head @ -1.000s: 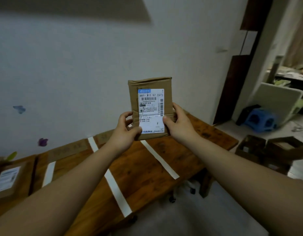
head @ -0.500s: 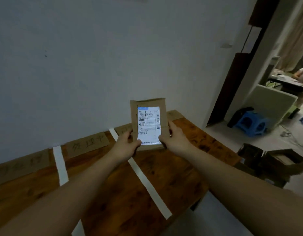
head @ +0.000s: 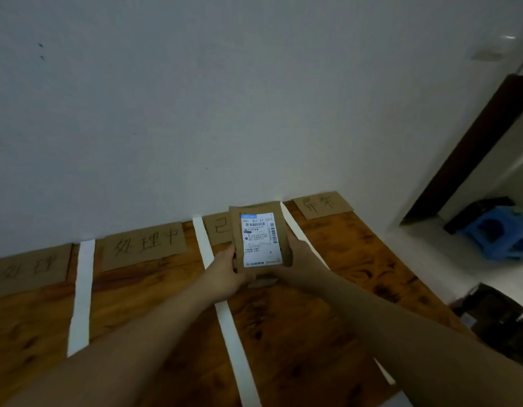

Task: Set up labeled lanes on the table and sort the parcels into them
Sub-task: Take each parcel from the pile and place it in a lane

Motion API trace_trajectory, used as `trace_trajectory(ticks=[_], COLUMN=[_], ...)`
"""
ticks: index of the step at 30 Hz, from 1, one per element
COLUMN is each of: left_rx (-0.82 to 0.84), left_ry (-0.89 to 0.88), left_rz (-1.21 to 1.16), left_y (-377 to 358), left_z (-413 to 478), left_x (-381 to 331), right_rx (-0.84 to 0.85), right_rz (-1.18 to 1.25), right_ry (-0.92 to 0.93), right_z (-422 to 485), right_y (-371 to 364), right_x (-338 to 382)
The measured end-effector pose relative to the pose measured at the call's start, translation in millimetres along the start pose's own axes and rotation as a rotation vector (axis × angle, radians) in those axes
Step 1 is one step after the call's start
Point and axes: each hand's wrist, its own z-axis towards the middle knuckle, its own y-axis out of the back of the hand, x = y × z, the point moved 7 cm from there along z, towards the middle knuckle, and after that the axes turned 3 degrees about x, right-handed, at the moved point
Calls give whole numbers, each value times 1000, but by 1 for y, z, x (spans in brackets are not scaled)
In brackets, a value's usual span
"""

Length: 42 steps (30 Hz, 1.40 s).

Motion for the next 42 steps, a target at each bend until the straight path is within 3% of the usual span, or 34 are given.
trace_trajectory(ticks=[5, 13, 21, 27, 34, 42], left_rx=[-84, -178, -161, -104, -261, -525], left_ry=[139, 308, 314, 326, 438, 569], left_rz=[-72, 44, 146, 165, 189, 271], left_y=[-40, -112, -130, -124, -31, 88], left_z=[35, 67, 91, 106, 29, -171], left_x=[21, 33, 29, 16, 10, 41], right_rx=[189, 323, 326, 392, 388, 457], right_rz=[-72, -197, -243, -337, -391, -436], right_ry=[27, 80, 88, -14, 192, 469], right_z=[44, 57, 72, 87, 87, 27], right_y=[-7, -7, 7, 23, 20, -85], right_x=[-67, -151, -170, -176, -70, 114])
